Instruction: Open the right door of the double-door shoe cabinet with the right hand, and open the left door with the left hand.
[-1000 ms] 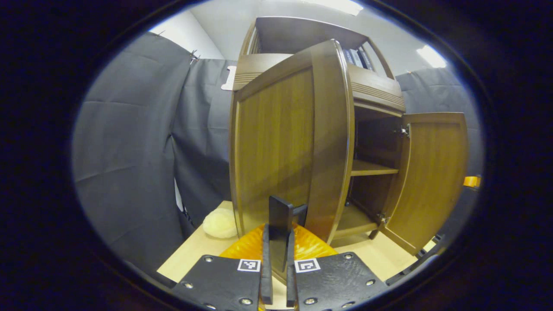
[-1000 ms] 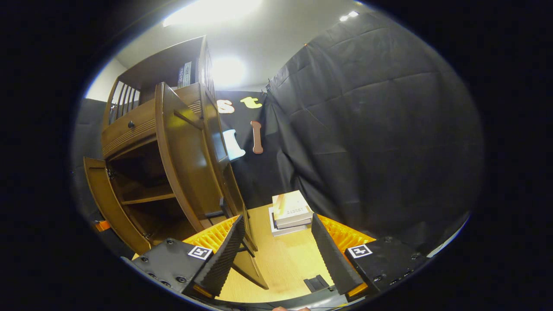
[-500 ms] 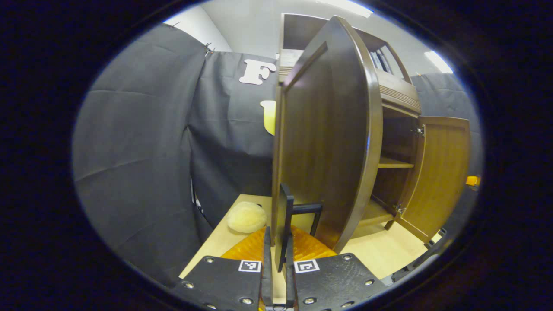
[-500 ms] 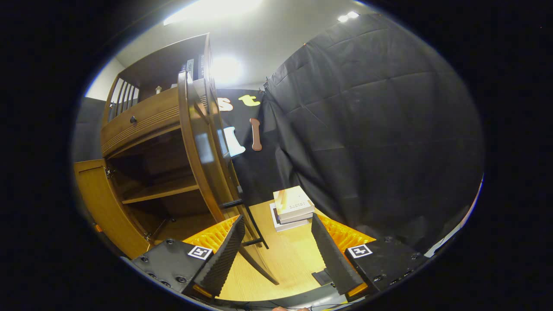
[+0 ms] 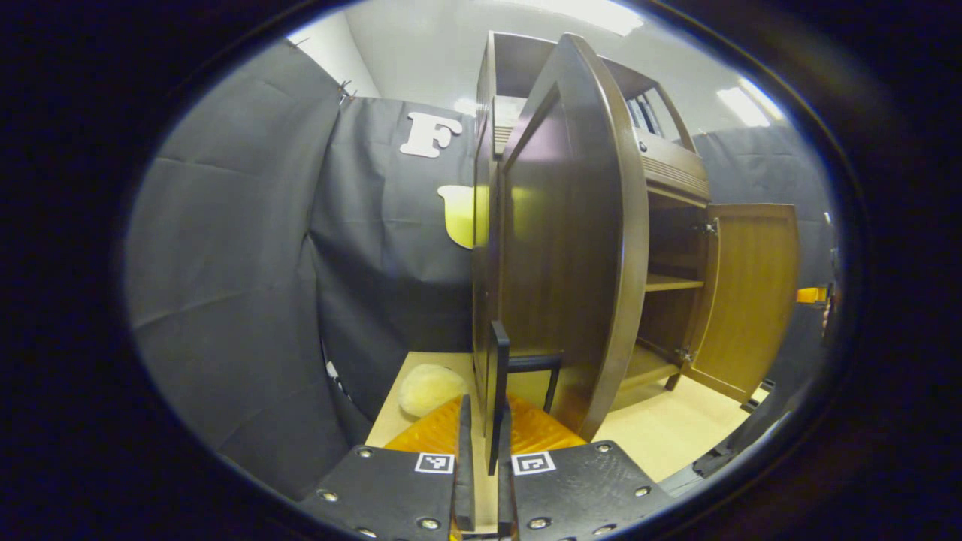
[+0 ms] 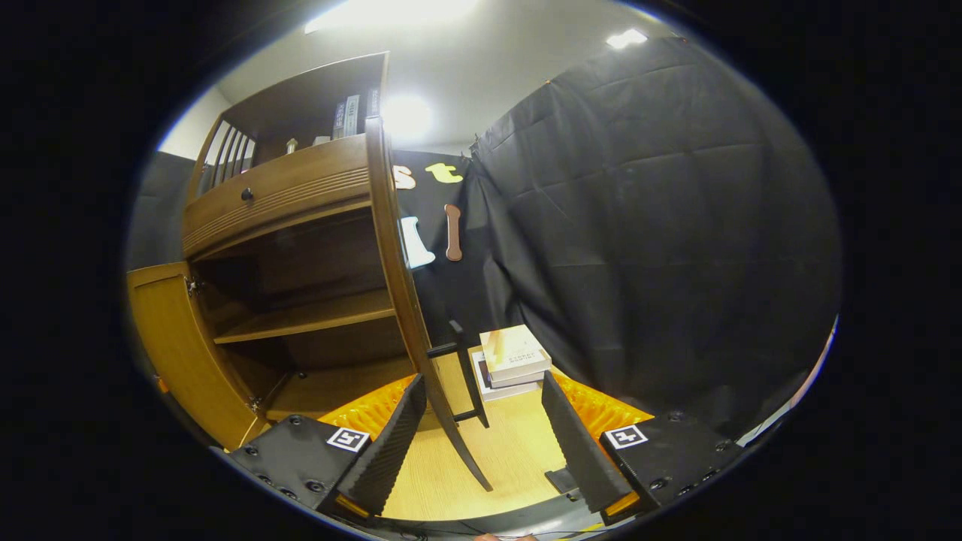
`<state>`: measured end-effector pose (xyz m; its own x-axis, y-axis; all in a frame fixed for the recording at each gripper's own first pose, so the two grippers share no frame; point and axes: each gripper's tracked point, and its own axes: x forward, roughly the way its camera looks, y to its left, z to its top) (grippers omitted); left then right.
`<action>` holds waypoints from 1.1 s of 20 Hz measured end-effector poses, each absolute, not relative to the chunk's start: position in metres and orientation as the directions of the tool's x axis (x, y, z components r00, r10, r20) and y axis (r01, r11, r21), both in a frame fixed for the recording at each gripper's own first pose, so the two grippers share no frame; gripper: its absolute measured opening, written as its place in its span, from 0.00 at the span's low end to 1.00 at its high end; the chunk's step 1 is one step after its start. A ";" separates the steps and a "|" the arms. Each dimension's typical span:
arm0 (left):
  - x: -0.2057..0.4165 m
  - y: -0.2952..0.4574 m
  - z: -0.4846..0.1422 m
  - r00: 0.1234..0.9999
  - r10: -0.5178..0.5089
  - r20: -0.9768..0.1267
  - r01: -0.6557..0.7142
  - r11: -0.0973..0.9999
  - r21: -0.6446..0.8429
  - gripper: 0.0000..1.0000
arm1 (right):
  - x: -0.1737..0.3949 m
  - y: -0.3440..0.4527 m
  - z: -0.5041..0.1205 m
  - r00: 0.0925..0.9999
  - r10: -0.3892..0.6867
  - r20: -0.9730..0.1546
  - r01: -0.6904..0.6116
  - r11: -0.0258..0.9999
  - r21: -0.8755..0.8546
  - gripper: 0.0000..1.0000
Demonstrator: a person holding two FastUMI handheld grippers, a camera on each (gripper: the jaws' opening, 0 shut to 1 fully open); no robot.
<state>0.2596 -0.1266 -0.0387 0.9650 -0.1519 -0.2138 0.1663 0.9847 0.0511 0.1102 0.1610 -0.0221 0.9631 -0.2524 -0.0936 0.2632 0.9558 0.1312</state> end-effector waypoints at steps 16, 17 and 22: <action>0.234 -0.107 0.019 0.997 0.064 -0.039 -0.060 0.992 0.107 0.77 | 0.108 0.216 -0.048 0.974 -0.154 -0.168 0.173 0.979 0.106 0.98; 0.229 -0.106 0.027 0.996 0.083 -0.023 -0.080 0.991 0.107 0.86 | 0.108 0.216 -0.044 0.974 -0.153 -0.165 0.171 0.980 0.099 0.98; 0.222 -0.109 0.041 0.985 0.173 0.017 -0.173 0.978 0.117 0.95 | 0.096 0.221 -0.024 0.975 -0.162 -0.152 0.182 0.974 0.132 0.98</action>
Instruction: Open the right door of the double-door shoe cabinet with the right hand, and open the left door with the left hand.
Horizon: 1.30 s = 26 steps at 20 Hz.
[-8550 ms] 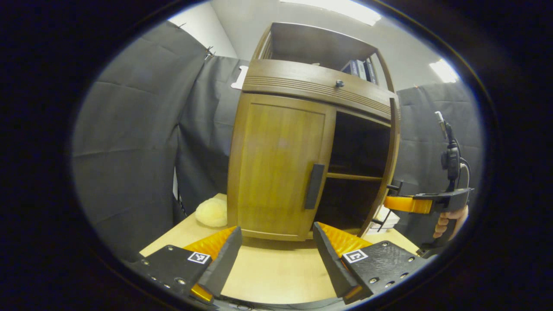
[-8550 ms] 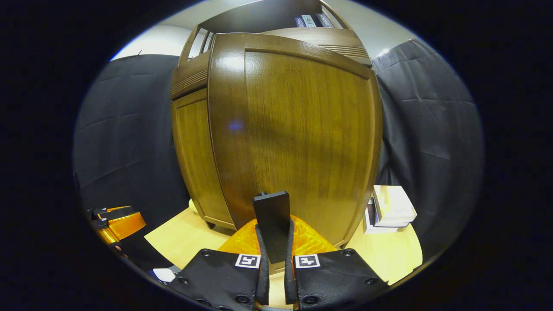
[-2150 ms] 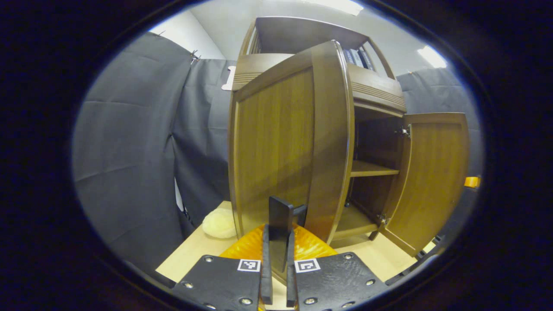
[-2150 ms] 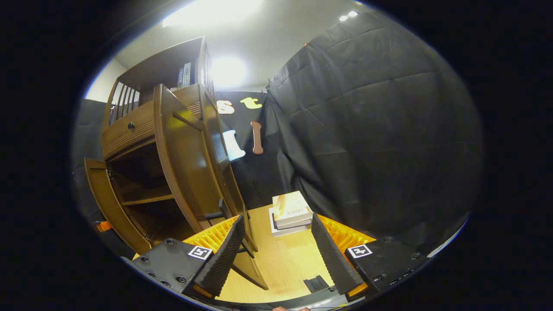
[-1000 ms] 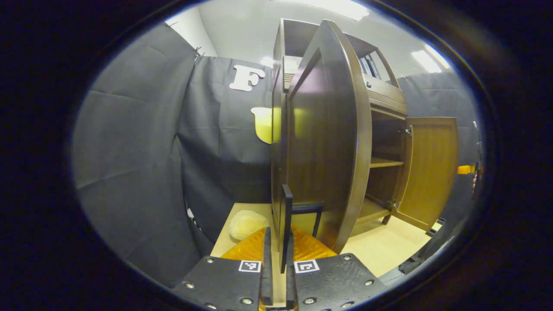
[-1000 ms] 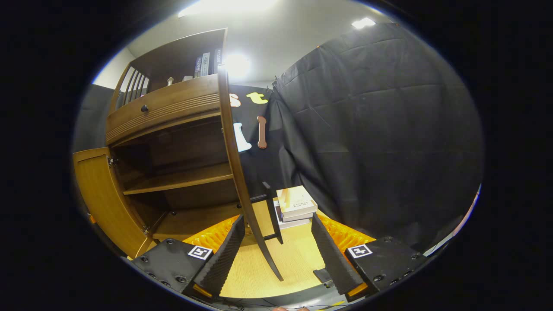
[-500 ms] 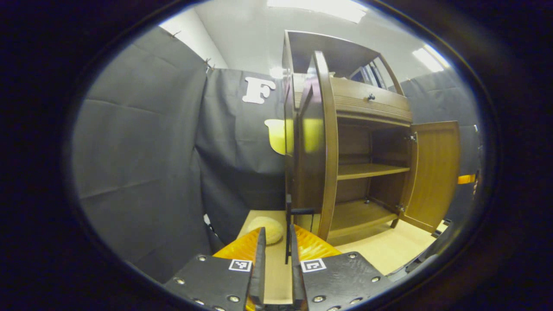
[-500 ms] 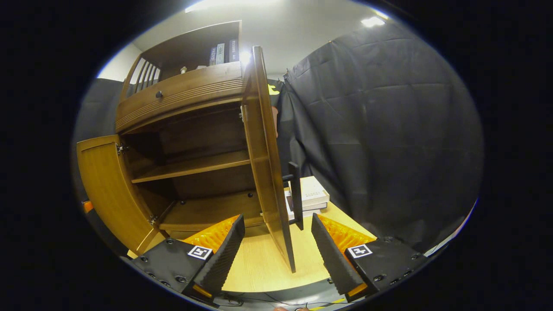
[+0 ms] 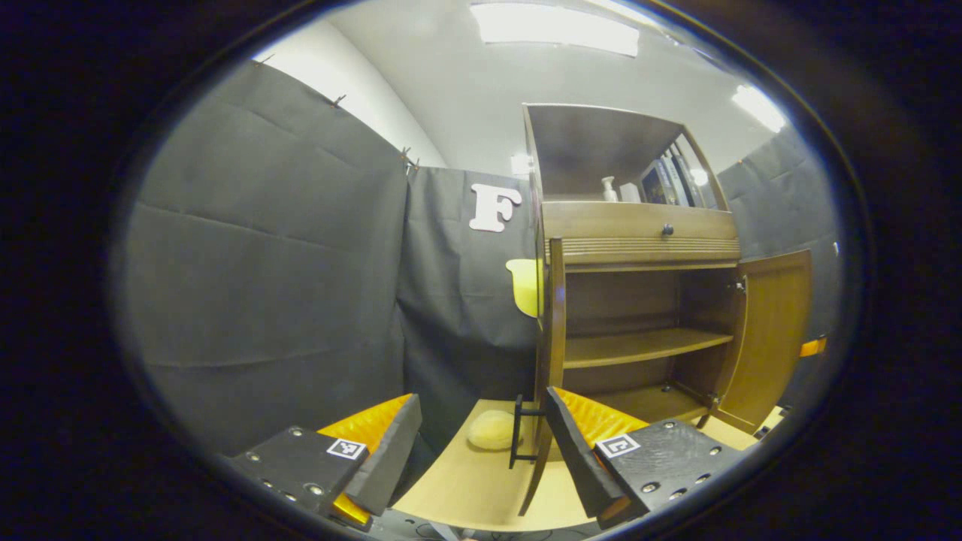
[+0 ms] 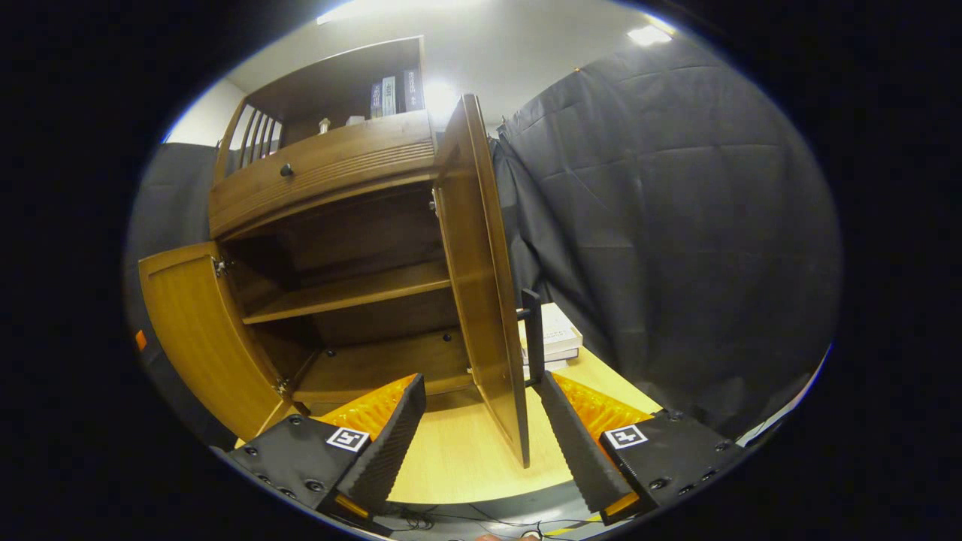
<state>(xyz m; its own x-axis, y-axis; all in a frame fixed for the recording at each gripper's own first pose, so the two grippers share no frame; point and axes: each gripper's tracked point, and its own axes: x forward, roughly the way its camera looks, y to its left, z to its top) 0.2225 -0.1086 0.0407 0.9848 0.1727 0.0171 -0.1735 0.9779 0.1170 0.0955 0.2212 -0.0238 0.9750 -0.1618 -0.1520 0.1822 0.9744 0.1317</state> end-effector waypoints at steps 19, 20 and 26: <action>0.253 -0.216 0.013 0.996 -0.005 -0.092 0.014 0.995 0.102 0.96 | 0.120 0.242 0.004 0.992 -0.079 -0.103 0.086 0.994 0.071 0.98; 0.253 -0.219 0.012 0.995 -0.010 -0.099 0.019 0.995 0.094 0.96 | 0.121 0.244 0.004 0.993 -0.070 -0.099 0.077 0.995 0.068 0.98; 0.257 -0.223 0.007 0.994 -0.018 -0.108 0.027 0.996 0.081 0.94 | 0.128 0.256 0.003 0.996 -0.035 -0.086 0.039 0.998 0.049 0.98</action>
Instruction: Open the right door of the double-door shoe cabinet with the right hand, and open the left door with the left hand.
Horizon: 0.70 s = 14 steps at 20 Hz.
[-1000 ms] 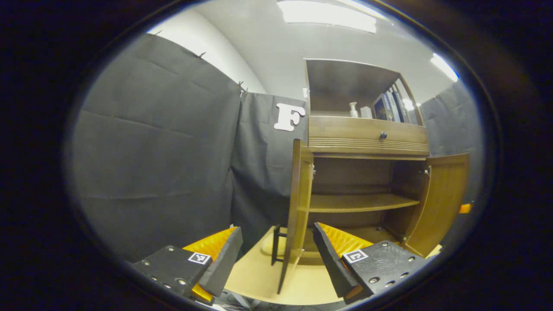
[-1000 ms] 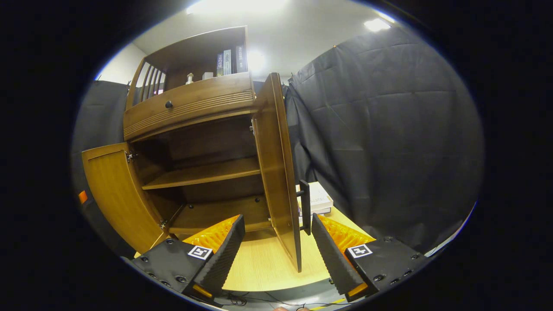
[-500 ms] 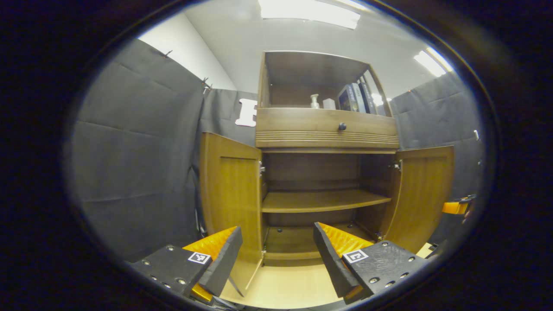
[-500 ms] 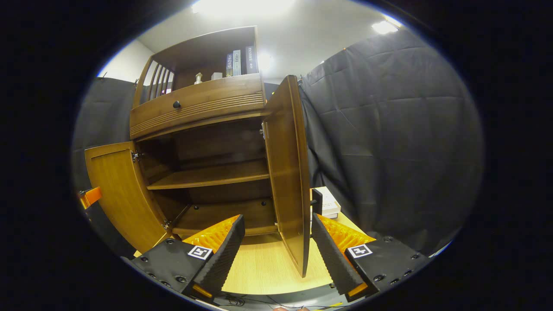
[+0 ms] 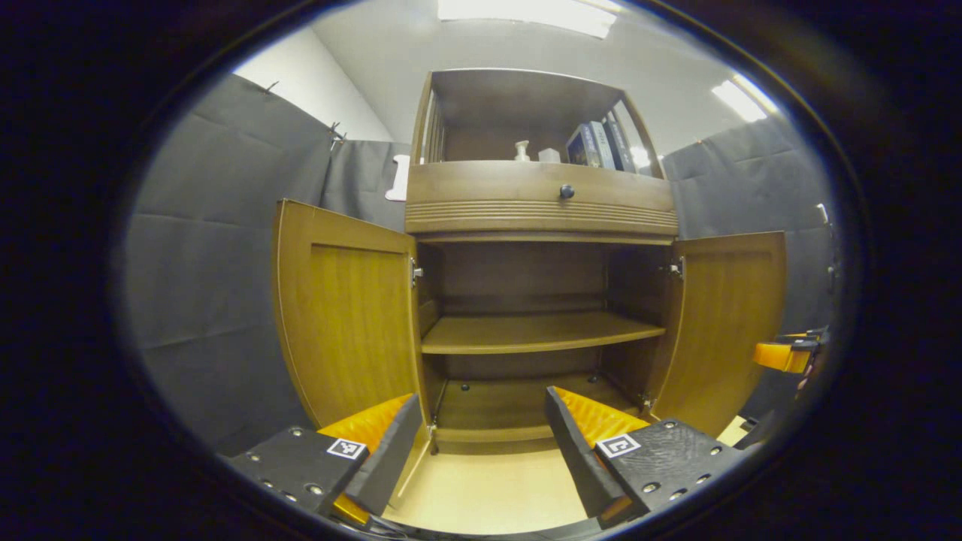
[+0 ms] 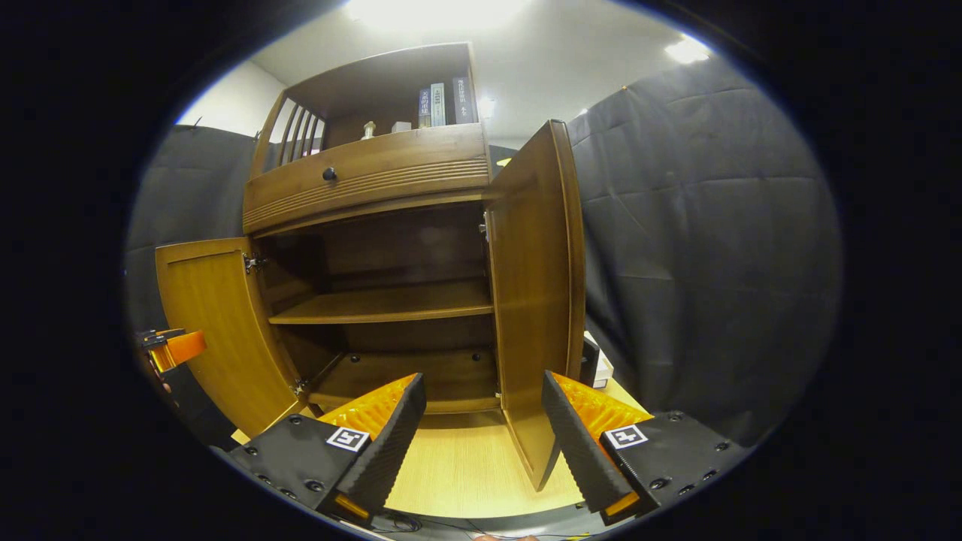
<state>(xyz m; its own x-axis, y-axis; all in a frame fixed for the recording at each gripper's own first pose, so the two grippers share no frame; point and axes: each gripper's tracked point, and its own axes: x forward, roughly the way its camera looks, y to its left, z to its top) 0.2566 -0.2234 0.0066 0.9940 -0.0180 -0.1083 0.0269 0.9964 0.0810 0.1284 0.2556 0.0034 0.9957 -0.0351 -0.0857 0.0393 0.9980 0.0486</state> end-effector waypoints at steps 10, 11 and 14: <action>0.258 -0.210 0.003 0.993 0.009 -0.116 -0.003 0.999 0.051 0.94 | 0.135 0.267 0.005 0.997 -0.016 -0.074 0.017 1.000 0.021 0.98; 0.258 -0.208 0.003 0.993 0.008 -0.115 -0.002 0.999 0.051 0.95 | 0.135 0.268 0.005 0.997 -0.019 -0.076 0.020 1.000 0.017 0.98; 0.260 -0.204 -0.002 0.993 0.002 -0.116 0.004 0.999 0.053 0.95 | 0.136 0.274 0.004 0.996 -0.029 -0.079 0.030 1.000 0.006 0.98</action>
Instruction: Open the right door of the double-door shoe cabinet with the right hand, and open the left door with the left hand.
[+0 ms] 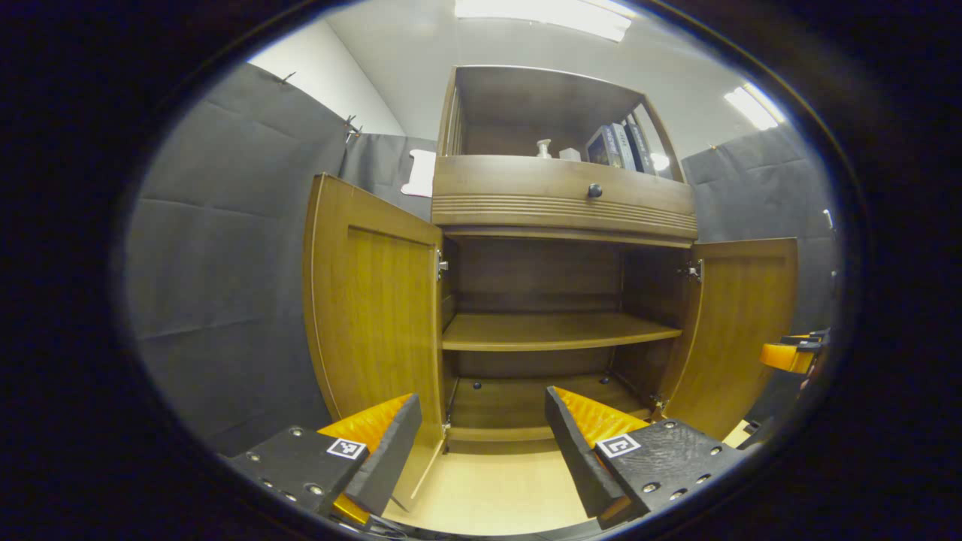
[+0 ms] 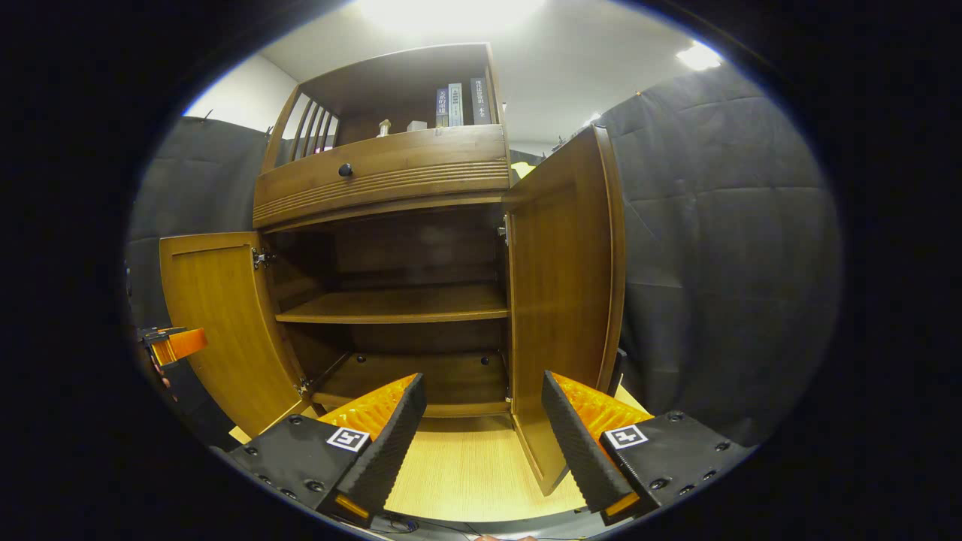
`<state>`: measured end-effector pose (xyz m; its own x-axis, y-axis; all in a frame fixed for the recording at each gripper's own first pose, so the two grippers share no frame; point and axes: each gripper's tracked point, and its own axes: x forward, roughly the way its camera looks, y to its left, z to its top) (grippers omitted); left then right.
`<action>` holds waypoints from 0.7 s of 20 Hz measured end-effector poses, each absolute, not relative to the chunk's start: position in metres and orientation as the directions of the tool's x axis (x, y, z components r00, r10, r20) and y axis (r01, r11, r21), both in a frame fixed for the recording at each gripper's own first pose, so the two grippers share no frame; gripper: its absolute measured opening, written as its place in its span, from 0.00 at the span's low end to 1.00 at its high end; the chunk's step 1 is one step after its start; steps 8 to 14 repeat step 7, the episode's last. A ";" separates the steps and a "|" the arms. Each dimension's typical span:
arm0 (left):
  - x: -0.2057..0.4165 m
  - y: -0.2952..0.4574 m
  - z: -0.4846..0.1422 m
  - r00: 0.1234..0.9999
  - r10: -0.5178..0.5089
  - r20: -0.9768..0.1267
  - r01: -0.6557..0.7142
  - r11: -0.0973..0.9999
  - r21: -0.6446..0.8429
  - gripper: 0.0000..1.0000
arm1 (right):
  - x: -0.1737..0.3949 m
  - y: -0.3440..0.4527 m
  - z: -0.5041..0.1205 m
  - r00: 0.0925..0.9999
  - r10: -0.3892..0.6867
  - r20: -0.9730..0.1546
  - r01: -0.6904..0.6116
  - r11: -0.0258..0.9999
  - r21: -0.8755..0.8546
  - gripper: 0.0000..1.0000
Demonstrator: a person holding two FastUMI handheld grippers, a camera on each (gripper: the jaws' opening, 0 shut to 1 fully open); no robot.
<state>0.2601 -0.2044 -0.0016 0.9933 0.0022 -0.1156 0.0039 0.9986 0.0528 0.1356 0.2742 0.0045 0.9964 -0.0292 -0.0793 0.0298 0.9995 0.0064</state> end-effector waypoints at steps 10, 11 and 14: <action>0.268 -0.193 -0.013 0.995 -0.026 -0.098 0.034 0.996 0.085 0.96 | 0.130 0.287 0.014 0.993 -0.069 -0.092 0.067 0.998 -0.019 0.98; 0.268 -0.193 -0.013 0.995 -0.026 -0.098 0.034 0.996 0.085 0.96 | 0.130 0.287 0.014 0.993 -0.069 -0.092 0.067 0.998 -0.019 0.98; 0.268 -0.193 -0.013 0.995 -0.026 -0.098 0.034 0.996 0.085 0.96 | 0.130 0.287 0.014 0.993 -0.069 -0.092 0.067 0.998 -0.019 0.98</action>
